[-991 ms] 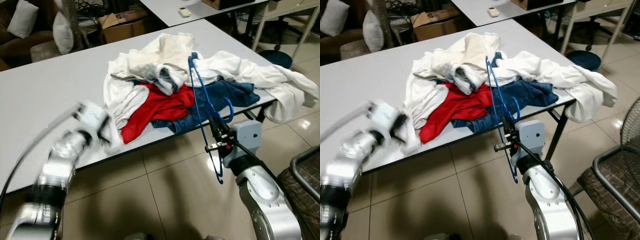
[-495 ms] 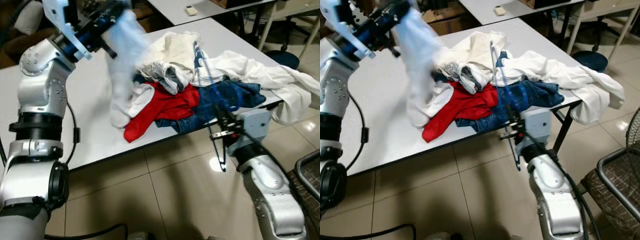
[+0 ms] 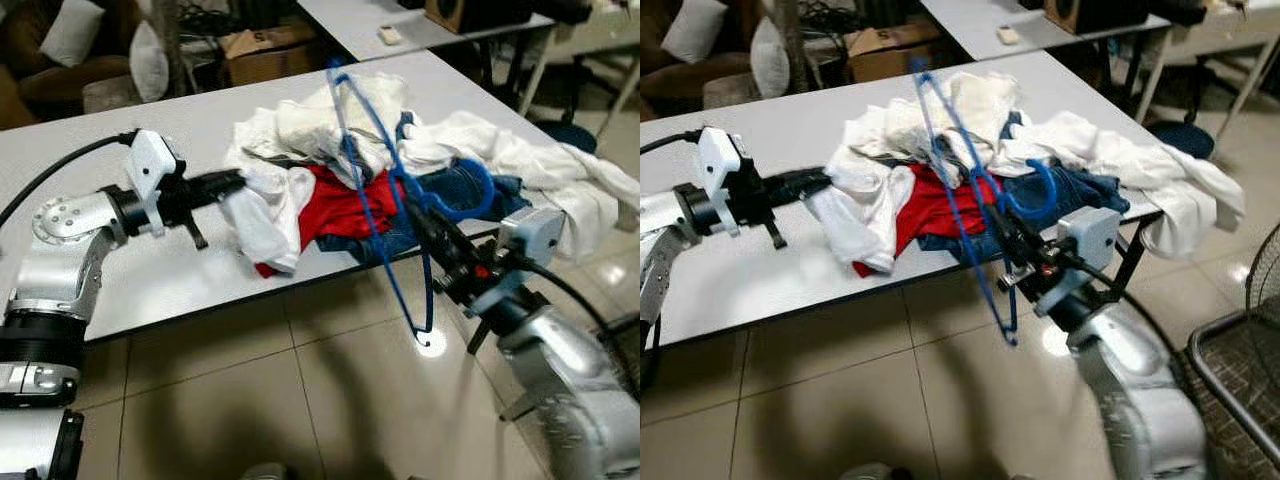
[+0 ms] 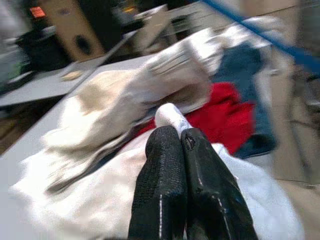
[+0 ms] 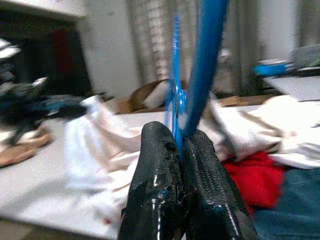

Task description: Hang hanger

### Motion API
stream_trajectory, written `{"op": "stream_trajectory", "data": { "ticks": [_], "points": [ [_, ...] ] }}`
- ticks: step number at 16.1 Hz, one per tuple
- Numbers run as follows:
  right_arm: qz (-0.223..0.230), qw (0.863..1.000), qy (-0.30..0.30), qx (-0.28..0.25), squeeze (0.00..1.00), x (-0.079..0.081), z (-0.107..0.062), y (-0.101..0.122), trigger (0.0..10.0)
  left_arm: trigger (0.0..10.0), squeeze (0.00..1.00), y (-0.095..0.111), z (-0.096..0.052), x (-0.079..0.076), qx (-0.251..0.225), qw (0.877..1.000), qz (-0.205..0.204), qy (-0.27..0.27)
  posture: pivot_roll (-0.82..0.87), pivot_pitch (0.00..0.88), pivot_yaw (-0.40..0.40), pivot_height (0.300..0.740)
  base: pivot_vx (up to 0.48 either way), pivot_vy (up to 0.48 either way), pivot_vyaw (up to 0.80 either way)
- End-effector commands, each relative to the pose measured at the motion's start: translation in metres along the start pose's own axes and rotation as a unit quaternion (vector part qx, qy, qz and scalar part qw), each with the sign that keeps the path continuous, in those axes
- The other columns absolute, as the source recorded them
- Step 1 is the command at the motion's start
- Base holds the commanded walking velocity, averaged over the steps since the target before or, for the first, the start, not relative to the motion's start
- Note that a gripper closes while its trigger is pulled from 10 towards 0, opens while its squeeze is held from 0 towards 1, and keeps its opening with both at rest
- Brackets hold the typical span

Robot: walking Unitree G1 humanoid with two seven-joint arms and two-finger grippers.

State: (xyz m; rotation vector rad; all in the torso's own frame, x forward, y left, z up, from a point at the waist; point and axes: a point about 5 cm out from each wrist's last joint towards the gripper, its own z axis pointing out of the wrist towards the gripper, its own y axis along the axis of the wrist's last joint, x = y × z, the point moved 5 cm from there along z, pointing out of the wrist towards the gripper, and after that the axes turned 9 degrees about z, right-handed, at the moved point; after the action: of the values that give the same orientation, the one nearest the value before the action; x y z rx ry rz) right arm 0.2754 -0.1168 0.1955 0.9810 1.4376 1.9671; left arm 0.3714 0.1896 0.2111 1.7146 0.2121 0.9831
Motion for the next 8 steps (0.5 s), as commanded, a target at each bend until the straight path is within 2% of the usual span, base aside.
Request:
{"op": "stream_trajectory", "data": {
  "ticks": [1, 2, 3, 4, 6, 8],
  "points": [
    [0.001, 0.999, 0.029, 0.013, 0.00, 0.005, -0.003, 0.003, 10.0, 0.0, 0.00, 0.011, 0.000, 0.027, -0.008, 0.997, 0.002, 0.078, -0.05, 0.021, 0.075, 0.740, 0.000, 0.000, 0.00],
    [-0.012, 0.998, 0.040, 0.043, 0.00, 0.005, -0.007, -0.004, 10.0, 0.0, 0.00, 0.025, 0.003, 0.043, -0.042, 0.990, -0.028, 0.131, -0.05, 0.020, 0.075, 0.740, 0.000, 0.000, 0.00],
    [-0.019, 0.997, 0.042, 0.056, 0.00, 0.004, -0.009, -0.008, 10.0, 0.0, 0.00, 0.031, 0.004, 0.048, -0.059, 0.987, -0.042, 0.145, -0.05, 0.020, 0.076, 0.740, 0.000, 0.000, 0.00],
    [-0.030, 0.992, 0.066, 0.107, 0.00, 0.012, -0.013, -0.027, 10.0, 0.0, 0.00, 0.052, 0.011, 0.059, -0.098, 0.977, -0.075, 0.172, -0.05, 0.021, 0.081, 0.740, 0.000, 0.000, 0.00],
    [-0.030, 0.988, 0.077, 0.127, 0.00, 0.016, -0.014, -0.034, 10.0, 0.0, 0.00, 0.060, 0.016, 0.062, -0.103, 0.975, -0.078, 0.179, -0.05, 0.021, 0.083, 0.740, 0.000, 0.000, 0.00],
    [-0.037, 0.986, 0.077, 0.143, 0.00, 0.019, -0.012, -0.041, 10.0, 0.0, 0.00, 0.082, 0.031, 0.067, -0.118, 0.972, -0.080, 0.189, -0.05, 0.019, 0.091, 0.740, 0.000, 0.000, 0.00]
  ]
}}
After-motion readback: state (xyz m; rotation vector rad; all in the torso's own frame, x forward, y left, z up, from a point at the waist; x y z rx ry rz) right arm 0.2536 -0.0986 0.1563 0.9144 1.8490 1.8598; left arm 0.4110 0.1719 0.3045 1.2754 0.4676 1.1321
